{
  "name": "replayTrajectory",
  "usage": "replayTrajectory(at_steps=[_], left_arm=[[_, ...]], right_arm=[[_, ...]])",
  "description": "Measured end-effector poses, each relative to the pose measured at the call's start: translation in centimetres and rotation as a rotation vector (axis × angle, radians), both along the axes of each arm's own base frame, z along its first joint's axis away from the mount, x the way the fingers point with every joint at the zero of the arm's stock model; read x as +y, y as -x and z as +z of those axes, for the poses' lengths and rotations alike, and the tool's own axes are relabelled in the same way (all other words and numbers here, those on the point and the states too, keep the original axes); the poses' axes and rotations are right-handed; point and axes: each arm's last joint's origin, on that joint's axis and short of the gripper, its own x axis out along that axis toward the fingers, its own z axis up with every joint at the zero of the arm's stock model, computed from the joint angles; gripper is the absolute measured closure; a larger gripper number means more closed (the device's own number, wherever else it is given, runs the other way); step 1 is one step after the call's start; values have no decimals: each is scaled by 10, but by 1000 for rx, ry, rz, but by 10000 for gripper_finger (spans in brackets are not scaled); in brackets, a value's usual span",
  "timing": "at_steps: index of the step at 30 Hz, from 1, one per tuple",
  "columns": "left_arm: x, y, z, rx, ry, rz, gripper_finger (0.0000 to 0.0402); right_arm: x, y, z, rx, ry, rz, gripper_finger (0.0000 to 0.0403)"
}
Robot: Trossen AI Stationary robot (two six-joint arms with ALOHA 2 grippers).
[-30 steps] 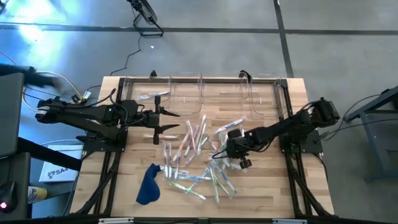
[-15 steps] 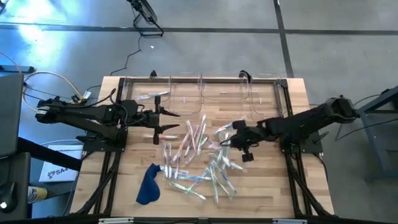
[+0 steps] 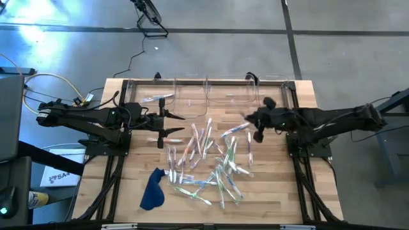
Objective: Pick & Place Toothbrushes
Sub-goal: Put the purple toothbrush into the right transparent bin
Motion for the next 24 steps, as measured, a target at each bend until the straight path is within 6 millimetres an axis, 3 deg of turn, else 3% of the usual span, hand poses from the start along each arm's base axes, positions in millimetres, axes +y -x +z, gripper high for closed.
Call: replayTrajectory(at_steps=[6,11,17,24], left_arm=[[0,0,0,0,0,3,248],[0,0,0,0,0,3,248],[0,0,0,-1,-1,3,248],[0,0,0,0,-19,1,248]], right_arm=[[-14,8,11,-90,-22,-204,387],[-23,8,35,-139,-11,-315,387],[-41,21,58,-145,-120,-585,387],[-62,26,42,-75,-278,-807,387]])
